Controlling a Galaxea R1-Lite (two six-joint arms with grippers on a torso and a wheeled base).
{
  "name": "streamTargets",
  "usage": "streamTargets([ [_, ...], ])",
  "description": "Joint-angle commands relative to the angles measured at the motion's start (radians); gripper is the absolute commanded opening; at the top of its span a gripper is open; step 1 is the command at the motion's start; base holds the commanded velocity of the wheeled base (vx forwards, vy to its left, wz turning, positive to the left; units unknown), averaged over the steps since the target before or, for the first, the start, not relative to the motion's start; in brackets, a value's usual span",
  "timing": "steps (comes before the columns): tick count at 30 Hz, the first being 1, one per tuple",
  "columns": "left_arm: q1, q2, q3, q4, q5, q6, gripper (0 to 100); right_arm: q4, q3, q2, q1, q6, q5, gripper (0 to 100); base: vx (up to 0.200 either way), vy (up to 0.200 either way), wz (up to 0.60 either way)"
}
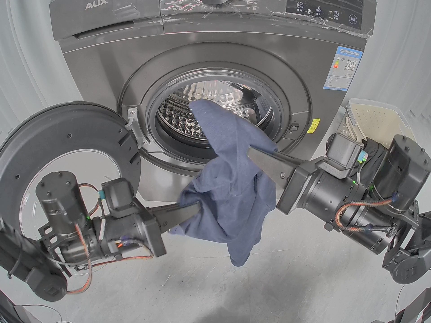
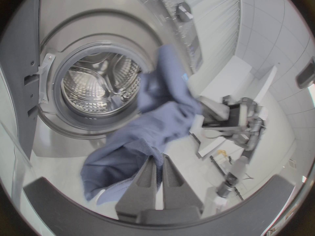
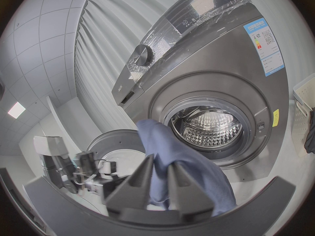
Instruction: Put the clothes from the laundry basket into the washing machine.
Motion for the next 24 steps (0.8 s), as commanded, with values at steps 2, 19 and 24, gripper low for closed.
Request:
streamTargets([
  [2,-0.099,-0.244,0.13,0.004,-0.047,-0.04,0,0.001,-0.009,0.055,-0.036,-0.001,-0.003,100,0.0,0.0,0.0],
  [19,-0.089,-0.247,0.047,-0.013,-0.066,-0.126,0,0.0,0.075,0.038,-0.04,-0.038,-0.009,100,0.0,0.0,0.0],
  [24,-0.087,-0.184,-0.044,-0.002,0.057,-0.121,0,-0.002,0.104,0.024,-0.063,-0.059,-0.007,100,0.0,0.0,0.0],
])
